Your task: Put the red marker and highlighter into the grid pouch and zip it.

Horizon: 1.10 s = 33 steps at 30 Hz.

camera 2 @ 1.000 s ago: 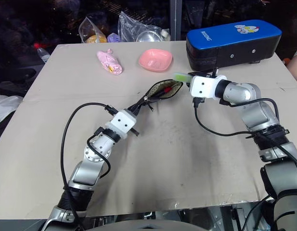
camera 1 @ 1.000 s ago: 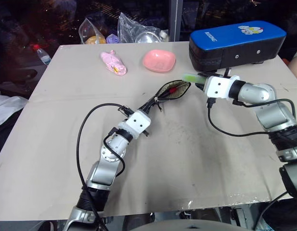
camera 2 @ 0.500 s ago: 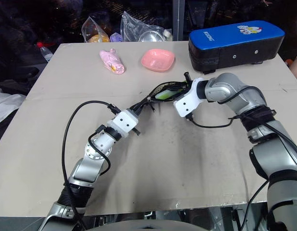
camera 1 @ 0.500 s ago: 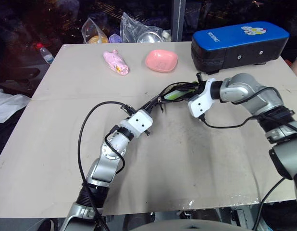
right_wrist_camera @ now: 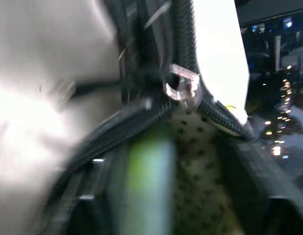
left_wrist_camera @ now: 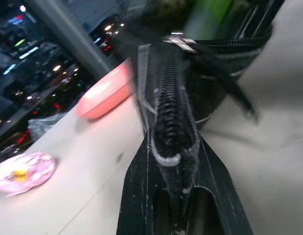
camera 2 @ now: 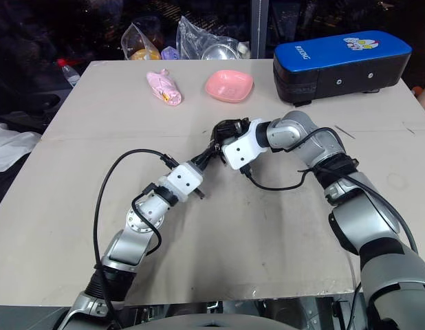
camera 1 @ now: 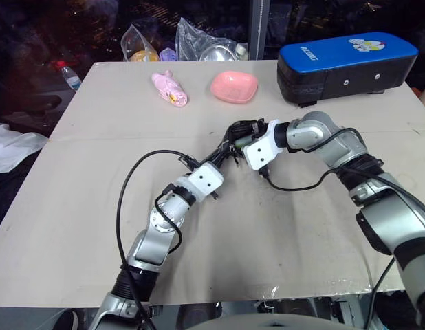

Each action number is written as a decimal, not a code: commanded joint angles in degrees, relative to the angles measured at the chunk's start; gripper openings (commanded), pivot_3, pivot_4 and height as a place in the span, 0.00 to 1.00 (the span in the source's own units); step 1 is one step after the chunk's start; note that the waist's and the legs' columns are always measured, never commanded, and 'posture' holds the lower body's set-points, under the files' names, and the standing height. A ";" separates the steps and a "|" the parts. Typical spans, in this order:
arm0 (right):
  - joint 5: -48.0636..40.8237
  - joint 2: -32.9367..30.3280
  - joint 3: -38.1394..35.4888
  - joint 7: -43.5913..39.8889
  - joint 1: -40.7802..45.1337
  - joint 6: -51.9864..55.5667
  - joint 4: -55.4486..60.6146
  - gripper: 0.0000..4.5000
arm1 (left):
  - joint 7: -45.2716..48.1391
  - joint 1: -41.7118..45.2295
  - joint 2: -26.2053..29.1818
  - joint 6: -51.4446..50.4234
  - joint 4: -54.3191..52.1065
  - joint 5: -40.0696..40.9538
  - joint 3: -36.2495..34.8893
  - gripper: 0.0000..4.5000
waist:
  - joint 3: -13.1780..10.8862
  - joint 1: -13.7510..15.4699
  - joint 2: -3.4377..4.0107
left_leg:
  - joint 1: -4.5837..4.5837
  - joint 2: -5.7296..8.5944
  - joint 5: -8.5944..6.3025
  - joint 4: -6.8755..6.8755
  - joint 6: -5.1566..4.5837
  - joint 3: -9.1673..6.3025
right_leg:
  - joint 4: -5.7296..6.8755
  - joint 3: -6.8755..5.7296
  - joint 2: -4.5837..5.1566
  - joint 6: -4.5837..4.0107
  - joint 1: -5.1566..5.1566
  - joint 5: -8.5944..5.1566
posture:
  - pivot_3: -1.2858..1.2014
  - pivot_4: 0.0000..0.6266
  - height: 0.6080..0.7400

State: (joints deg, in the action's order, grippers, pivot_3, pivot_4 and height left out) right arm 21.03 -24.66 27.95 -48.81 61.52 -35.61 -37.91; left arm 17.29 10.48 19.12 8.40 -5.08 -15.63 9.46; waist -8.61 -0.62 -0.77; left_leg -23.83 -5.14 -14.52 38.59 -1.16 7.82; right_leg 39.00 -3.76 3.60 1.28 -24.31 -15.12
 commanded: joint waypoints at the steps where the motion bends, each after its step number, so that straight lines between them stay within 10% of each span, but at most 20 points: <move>1: -8.96 -3.29 -7.82 -3.88 0.89 6.16 4.40 0.99 | -0.32 0.42 0.04 0.89 -1.88 0.37 -0.33 0.00 | 0.00 0.11 0.00 | -0.01 0.01 0.00 0.01 0.00 -0.01 | 0.00 -0.01 0.01 0.00 0.00 0.00 | 0.52 0.24 0.83; 16: -45.44 -17.64 -23.54 -13.26 -26.71 73.98 51.23 0.99 | 5.31 1.70 0.27 0.73 0.21 4.14 1.45 0.00 | 0.02 0.20 0.00 | 0.01 0.04 -0.03 0.01 -0.04 -0.43 | -0.02 -0.10 0.03 -0.01 0.09 0.01 | 0.52 0.24 0.83; 33: -52.78 3.66 -22.78 12.34 -30.71 101.81 56.91 0.99 | 10.98 2.14 0.24 -1.31 0.75 5.70 3.02 0.00 | 0.02 0.13 -0.01 | -0.01 0.07 -0.02 0.02 -0.04 -0.58 | -0.03 -0.12 -0.04 -0.01 0.14 0.01 | 0.52 0.24 0.83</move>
State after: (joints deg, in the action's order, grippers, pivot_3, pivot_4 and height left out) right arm -29.96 -22.56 7.89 -38.65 30.05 64.24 18.68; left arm 28.27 12.61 19.29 6.88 -3.31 -11.02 12.47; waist -8.58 -0.48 -0.78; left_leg -23.84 -5.07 -14.54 38.62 -1.20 7.24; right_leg 38.97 -3.88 3.57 1.27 -24.17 -15.11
